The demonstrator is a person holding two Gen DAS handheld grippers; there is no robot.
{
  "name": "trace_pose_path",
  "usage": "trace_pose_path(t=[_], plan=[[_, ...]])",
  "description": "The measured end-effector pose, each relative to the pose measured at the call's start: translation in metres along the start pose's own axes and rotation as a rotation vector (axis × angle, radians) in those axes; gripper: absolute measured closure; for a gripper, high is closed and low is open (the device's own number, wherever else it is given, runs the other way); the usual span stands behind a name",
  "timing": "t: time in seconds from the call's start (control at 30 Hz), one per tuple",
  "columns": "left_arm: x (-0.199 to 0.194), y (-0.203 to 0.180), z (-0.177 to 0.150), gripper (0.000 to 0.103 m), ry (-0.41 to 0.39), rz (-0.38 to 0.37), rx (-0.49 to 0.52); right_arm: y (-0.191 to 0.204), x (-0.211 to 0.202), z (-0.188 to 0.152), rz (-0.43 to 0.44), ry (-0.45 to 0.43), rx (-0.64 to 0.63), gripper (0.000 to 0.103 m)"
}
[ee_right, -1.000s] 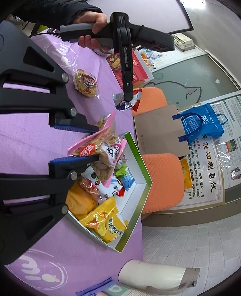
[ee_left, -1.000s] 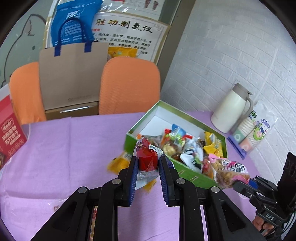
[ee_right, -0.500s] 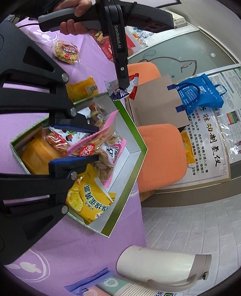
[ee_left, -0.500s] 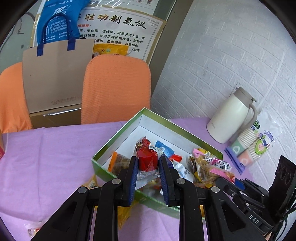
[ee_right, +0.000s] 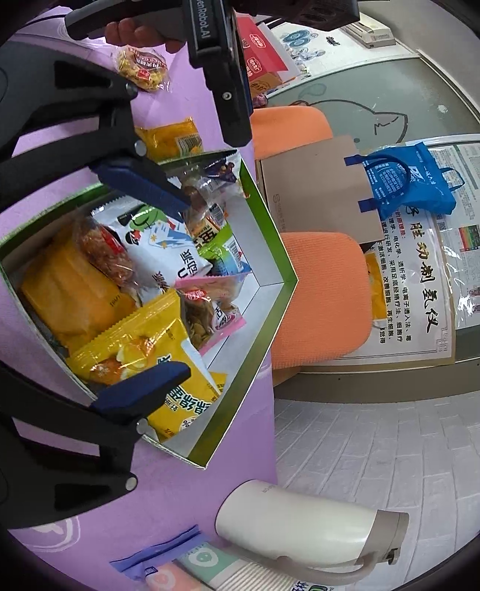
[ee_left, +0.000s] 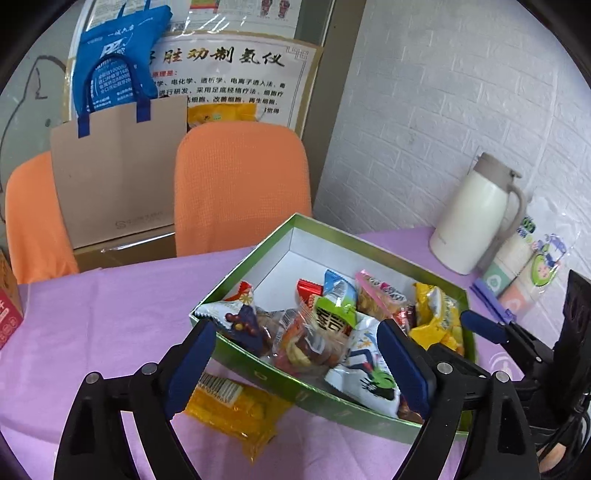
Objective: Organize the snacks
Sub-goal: 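Carry both snacks into the green box and open both tools, then move both tools to the Danco Galette cracker bag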
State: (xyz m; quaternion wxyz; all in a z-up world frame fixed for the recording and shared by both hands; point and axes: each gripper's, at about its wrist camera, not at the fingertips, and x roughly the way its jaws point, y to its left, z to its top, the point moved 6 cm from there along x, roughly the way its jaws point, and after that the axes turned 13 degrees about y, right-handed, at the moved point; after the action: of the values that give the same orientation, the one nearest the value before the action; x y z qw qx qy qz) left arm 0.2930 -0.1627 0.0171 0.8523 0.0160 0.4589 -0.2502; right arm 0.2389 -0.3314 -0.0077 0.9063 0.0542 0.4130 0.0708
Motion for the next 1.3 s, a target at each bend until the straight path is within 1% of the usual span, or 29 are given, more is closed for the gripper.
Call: trace_pose_path(t=[0.07, 0.17, 0.23, 0.33, 0.4, 0.5, 0.63, 0.73, 0.87, 0.97, 1.13, 1.3], plan=[[-0.015, -0.001, -0.006, 0.012, -0.023, 0.007, -0.009, 0.006, -0.013, -0.002, -0.001, -0.01, -0.003, 0.019], [-0.042, 0.001, -0.02, 0.012, -0.048, -0.004, -0.038, 0.019, -0.032, -0.004, 0.024, -0.031, -0.006, 0.016], [-0.059, 0.003, -0.032, 0.012, -0.06, 0.001, -0.063, 0.027, -0.046, -0.009, 0.027, -0.04, -0.007, 0.009], [-0.084, 0.013, -0.057, 0.012, -0.052, 0.02, -0.113, 0.041, -0.062, -0.018, 0.025, -0.044, -0.019, 0.007], [-0.099, 0.019, -0.08, 0.012, -0.05, 0.006, -0.14, 0.051, -0.07, -0.027, 0.054, -0.035, -0.031, 0.007], [-0.117, 0.032, -0.111, 0.012, -0.073, -0.017, -0.184, 0.069, -0.076, -0.042, 0.079, -0.004, -0.058, 0.007], [-0.126, 0.048, -0.153, 0.012, -0.078, 0.026, -0.219, 0.089, -0.073, -0.065, 0.087, 0.041, -0.125, 0.007], [-0.125, 0.059, -0.182, 0.012, -0.068, 0.027, -0.261, 0.102, -0.064, -0.082, 0.1, 0.087, -0.167, 0.007], [-0.112, 0.077, -0.216, 0.012, -0.028, 0.029, -0.338, 0.116, -0.048, -0.097, 0.122, 0.15, -0.199, 0.007], [-0.104, 0.089, -0.226, 0.012, 0.001, 0.031, -0.362, 0.13, -0.037, -0.101, 0.154, 0.19, -0.207, 0.007], [-0.111, 0.107, -0.226, 0.012, -0.027, 0.016, -0.395, 0.157, -0.024, -0.105, 0.193, 0.225, -0.252, 0.007], [-0.116, 0.132, -0.223, 0.012, -0.047, 0.003, -0.439, 0.178, -0.007, -0.106, 0.221, 0.263, -0.269, 0.007]])
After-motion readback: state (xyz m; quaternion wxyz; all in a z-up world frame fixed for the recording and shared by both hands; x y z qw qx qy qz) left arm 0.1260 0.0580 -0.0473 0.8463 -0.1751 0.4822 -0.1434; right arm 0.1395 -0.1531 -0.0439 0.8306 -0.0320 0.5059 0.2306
